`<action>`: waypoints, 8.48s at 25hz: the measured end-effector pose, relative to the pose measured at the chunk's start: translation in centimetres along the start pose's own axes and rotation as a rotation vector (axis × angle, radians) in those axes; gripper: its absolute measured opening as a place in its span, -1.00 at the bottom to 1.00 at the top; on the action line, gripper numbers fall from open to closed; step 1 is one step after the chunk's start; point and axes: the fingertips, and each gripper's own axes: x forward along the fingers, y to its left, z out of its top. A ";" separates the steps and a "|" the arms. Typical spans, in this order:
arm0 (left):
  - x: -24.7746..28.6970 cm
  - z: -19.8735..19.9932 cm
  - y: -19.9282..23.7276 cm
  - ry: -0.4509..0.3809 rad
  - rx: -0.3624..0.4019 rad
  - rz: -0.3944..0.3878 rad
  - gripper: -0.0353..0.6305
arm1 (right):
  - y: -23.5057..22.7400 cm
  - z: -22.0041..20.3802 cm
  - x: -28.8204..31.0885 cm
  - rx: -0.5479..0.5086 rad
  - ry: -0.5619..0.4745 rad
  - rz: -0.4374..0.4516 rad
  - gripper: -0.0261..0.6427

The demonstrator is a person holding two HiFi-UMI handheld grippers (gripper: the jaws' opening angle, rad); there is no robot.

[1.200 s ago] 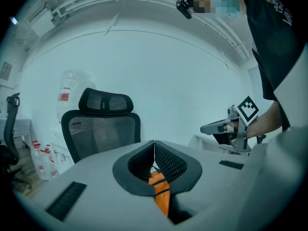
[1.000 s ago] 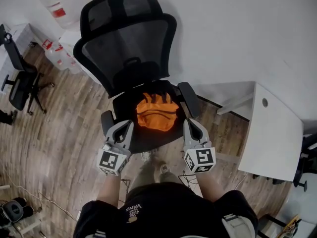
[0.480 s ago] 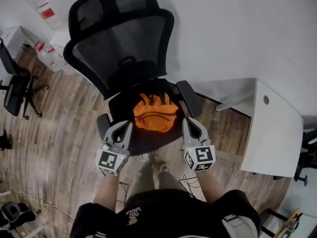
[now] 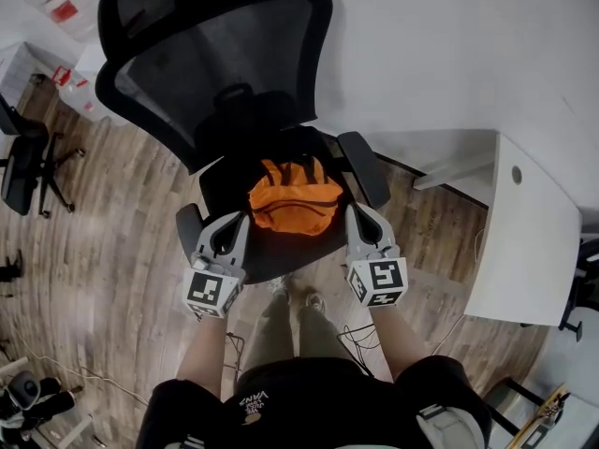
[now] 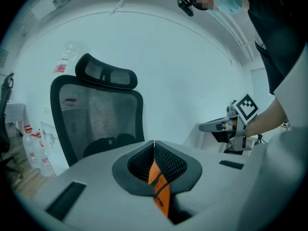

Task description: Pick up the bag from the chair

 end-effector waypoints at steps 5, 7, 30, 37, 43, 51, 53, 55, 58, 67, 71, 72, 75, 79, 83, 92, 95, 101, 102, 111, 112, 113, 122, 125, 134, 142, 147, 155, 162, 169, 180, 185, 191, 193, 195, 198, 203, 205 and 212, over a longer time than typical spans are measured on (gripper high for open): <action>1.1 -2.2 0.5 0.011 -0.032 0.010 -0.88 | -0.4 -1.9 1.4 0.011 0.016 -0.004 -0.93; 1.3 -3.0 0.6 0.021 -0.037 0.006 -0.88 | -0.4 -2.7 1.7 0.016 0.026 -0.004 -0.93; 4.5 -11.0 1.8 0.150 -0.159 0.015 -0.74 | -0.5 -10.1 5.2 0.005 0.156 0.030 -0.92; 4.8 -12.7 2.3 0.176 -0.202 0.028 -0.37 | -0.7 -11.2 5.7 0.022 0.181 0.030 -0.80; 5.2 -13.9 2.0 0.201 -0.202 0.001 -0.22 | -0.7 -12.3 6.0 0.057 0.210 0.036 -0.41; 7.0 -14.4 1.8 0.211 -0.192 -0.024 -0.12 | -0.6 -14.3 7.0 0.065 0.266 0.051 0.04; 7.4 -14.5 1.9 0.212 -0.184 -0.030 -0.12 | -0.5 -14.6 7.3 0.071 0.269 0.053 0.04; 7.7 -14.7 1.9 0.213 -0.184 -0.037 -0.12 | -0.4 -14.8 7.7 0.070 0.274 0.059 0.04; 8.1 -14.9 1.8 0.223 -0.185 -0.047 -0.14 | -0.2 -14.9 8.2 0.069 0.279 0.070 0.04; 8.6 -15.3 2.1 0.246 -0.174 -0.040 -0.24 | 0.1 -15.4 9.2 0.021 0.306 0.065 -0.35; 8.6 -14.9 2.0 0.247 -0.153 -0.047 -0.46 | 0.4 -15.2 8.9 0.004 0.300 0.080 -0.55; 8.6 -14.8 2.0 0.245 -0.150 -0.051 -0.50 | 0.7 -15.1 8.8 -0.008 0.296 0.087 -0.63; 8.6 -14.4 2.2 0.240 -0.148 -0.055 -0.59 | 1.5 -14.7 8.9 -0.020 0.285 0.101 -0.78; 8.5 -13.7 2.0 0.245 -0.139 -0.067 -0.67 | 1.7 -14.1 8.6 -0.005 0.286 0.113 -0.84; 8.3 -12.8 1.8 0.249 -0.130 -0.072 -0.72 | 1.8 -13.2 8.2 0.005 0.276 0.120 -0.87; 7.9 -10.2 1.6 0.224 -0.122 -0.069 -0.76 | 1.9 -10.7 7.2 0.012 0.243 0.113 -0.88; 7.6 -8.7 1.7 0.209 -0.113 -0.063 -0.76 | 1.9 -9.4 6.9 0.001 0.226 0.117 -0.88; 6.8 -5.6 1.8 0.182 -0.100 -0.051 -0.76 | 2.3 -6.3 5.9 -0.021 0.193 0.114 -0.88; 6.7 -5.1 1.8 0.178 -0.098 -0.050 -0.76 | 2.4 -5.8 5.8 -0.023 0.188 0.112 -0.88; 5.6 -1.8 1.2 0.148 -0.073 -0.060 -0.76 | 2.5 -2.4 4.1 -0.042 0.152 0.093 -0.88; 5.4 -1.3 1.1 0.145 -0.071 -0.061 -0.76 | 2.5 -2.1 3.9 -0.044 0.149 0.091 -0.88; 5.3 -0.9 1.0 0.141 -0.068 -0.062 -0.76 | 2.6 -1.7 3.6 -0.046 0.146 0.090 -0.88; 3.7 3.1 -0.1 0.109 -0.056 -0.057 -0.76 | 3.0 1.9 1.0 -0.067 0.119 0.090 -0.88; 3.2 4.4 -0.4 0.097 -0.053 -0.054 -0.76 | 3.0 3.1 0.3 -0.072 0.107 0.088 -0.88; 1.0 8.4 -1.8 0.061 -0.023 -0.053 -0.76 | 3.5 6.8 -2.6 -0.089 0.067 0.081 -0.88; -0.7 11.7 -2.9 0.017 0.022 -0.053 -0.76 | 3.9 10.0 -4.9 -0.109 0.007 0.072 -0.88; -1.7 13.8 -3.6 -0.008 0.042 -0.044 -0.77 | 4.1 11.7 -6.3 -0.119 -0.024 0.075 -0.88; -3.1 16.9 -5.0 -0.045 0.049 -0.033 -0.77 | 4.4 14.7 -8.9 -0.148 -0.070 0.078 -0.88; -4.5 19.0 -5.9 -0.072 0.069 -0.026 -0.77 | 4.7 16.5 -10.6 -0.158 -0.102 0.079 -0.88; -5.7 21.8 -6.6 -0.113 0.099 -0.020 -0.77 | 5.0 18.9 -12.1 -0.177 -0.151 0.082 -0.88; -7.7 24.5 -7.9 -0.171 0.134 -0.021 -0.77 | 5.5 21.5 -14.7 -0.187 -0.228 0.076 -0.87; -8.6 25.4 -8.5 -0.187 0.149 -0.024 -0.77 | 5.8 22.3 -15.8 -0.193 -0.245 0.074 -0.87; -9.9 26.1 -8.9 -0.200 0.161 -0.025 -0.77 | 6.5 22.9 -16.7 -0.197 -0.263 0.075 -0.87; -10.2 26.5 -9.0 -0.205 0.166 -0.023 -0.77 | 6.6 23.1 -17.0 -0.196 -0.268 0.076 -0.87; -10.5 26.7 -9.0 -0.210 0.170 -0.021 -0.77 | 6.8 23.4 -17.1 -0.197 -0.272 0.078 -0.87; -10.9 26.7 -9.0 -0.213 0.174 -0.021 -0.77 | 7.1 23.4 -17.2 -0.199 -0.279 0.077 -0.87; -11.3 26.8 -9.3 -0.216 0.174 -0.019 -0.77 | 7.4 23.3 -17.7 -0.196 -0.285 0.073 -0.87; -11.2 26.6 -9.4 -0.215 0.174 -0.021 -0.77 | 7.2 23.1 -17.7 -0.195 -0.284 0.074 -0.87; -11.5 26.1 -10.2 -0.211 0.168 -0.023 -0.77 | 7.1 22.7 -18.5 -0.201 -0.281 0.074 -0.87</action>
